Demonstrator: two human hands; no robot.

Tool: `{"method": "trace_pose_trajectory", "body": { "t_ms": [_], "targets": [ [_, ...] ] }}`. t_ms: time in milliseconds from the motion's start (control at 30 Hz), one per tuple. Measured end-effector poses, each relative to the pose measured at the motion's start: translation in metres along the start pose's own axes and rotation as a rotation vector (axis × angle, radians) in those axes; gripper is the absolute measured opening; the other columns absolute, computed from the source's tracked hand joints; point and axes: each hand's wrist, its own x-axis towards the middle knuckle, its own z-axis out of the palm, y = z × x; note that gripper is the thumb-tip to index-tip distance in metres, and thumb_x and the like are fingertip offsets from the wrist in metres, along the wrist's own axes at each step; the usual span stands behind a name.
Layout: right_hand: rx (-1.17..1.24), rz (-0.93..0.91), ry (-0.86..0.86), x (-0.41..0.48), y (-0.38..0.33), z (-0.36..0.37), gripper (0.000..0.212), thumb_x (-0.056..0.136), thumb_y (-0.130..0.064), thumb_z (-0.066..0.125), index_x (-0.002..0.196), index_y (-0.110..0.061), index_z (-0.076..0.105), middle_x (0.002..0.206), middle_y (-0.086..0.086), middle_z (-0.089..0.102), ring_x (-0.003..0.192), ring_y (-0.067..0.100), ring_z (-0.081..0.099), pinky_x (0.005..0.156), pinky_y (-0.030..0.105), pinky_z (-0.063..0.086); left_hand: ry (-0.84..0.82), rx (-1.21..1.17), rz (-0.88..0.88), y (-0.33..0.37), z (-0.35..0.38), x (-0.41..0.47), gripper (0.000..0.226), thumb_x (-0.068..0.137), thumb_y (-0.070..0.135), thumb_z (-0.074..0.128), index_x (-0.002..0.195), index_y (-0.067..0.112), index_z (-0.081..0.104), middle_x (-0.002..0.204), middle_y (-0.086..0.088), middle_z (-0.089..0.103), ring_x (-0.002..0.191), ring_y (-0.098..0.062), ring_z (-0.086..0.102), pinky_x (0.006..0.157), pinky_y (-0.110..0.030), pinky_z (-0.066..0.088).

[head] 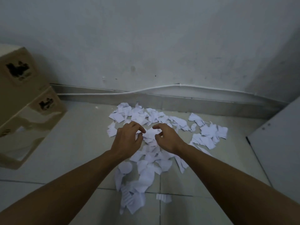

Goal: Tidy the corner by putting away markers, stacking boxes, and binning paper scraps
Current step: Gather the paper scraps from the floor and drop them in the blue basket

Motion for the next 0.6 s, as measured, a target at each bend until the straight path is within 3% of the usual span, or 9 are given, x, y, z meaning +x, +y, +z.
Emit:
{"method": "trace_pose_trajectory", "body": {
  "t_ms": [167, 267, 400, 467, 600],
  "targets": [
    [-0.006, 0.104, 0.053, -0.002, 0.046, -0.011, 0.04, 0.096, -0.011, 0.053, 0.136, -0.013, 0.053, 0.143, 0.008, 0.05, 0.128, 0.023, 0.051, 0.105, 0.03, 0.039, -0.095, -0.002, -0.064, 0.011, 0.034, 0.013, 0.014, 0.092, 0.023, 0.063, 0.105, 0.024, 0.068, 0.118, 0.004, 0.064, 0.109, -0.017, 0.058, 0.099, -0.037, 0.044],
    [-0.038, 0.116, 0.039, 0.004, 0.065, -0.009, 0.041, 0.096, -0.014, 0.054, 0.137, -0.012, 0.051, 0.143, 0.009, 0.049, 0.131, 0.024, 0.047, 0.107, 0.028, 0.034, -0.166, -0.003, -0.102, 0.005, 0.05, 0.016, 0.017, 0.091, 0.024, 0.063, 0.108, 0.021, 0.068, 0.121, 0.002, 0.063, 0.109, -0.017, 0.057, 0.097, -0.034, 0.044],
    [-0.056, 0.1, 0.044, 0.025, 0.076, 0.003, 0.047, 0.095, -0.02, 0.057, 0.14, -0.012, 0.047, 0.145, 0.01, 0.047, 0.133, 0.027, 0.044, 0.111, 0.038, 0.036, -0.206, 0.003, -0.141, -0.009, 0.068, 0.016, 0.022, 0.091, 0.025, 0.062, 0.112, 0.019, 0.067, 0.119, 0.0, 0.064, 0.106, -0.018, 0.059, 0.094, -0.032, 0.049],
    [-0.062, 0.093, 0.019, 0.04, 0.077, 0.01, 0.052, 0.096, -0.025, 0.055, 0.145, -0.013, 0.042, 0.151, 0.012, 0.04, 0.141, 0.029, 0.037, 0.114, 0.045, 0.034, -0.23, 0.016, -0.168, -0.017, 0.075, 0.018, 0.026, 0.092, 0.027, 0.06, 0.117, 0.02, 0.064, 0.124, 0.001, 0.062, 0.11, -0.017, 0.058, 0.097, -0.031, 0.048],
    [-0.131, 0.133, -0.079, 0.067, 0.072, 0.032, 0.062, 0.101, -0.034, 0.048, 0.155, -0.014, 0.025, 0.165, 0.012, 0.013, 0.152, 0.029, 0.011, 0.121, 0.049, 0.019, -0.268, 0.033, -0.237, -0.035, 0.084, 0.021, 0.035, 0.096, 0.035, 0.051, 0.126, 0.019, 0.059, 0.132, -0.001, 0.058, 0.118, -0.019, 0.056, 0.104, -0.041, 0.044]
  ]
}}
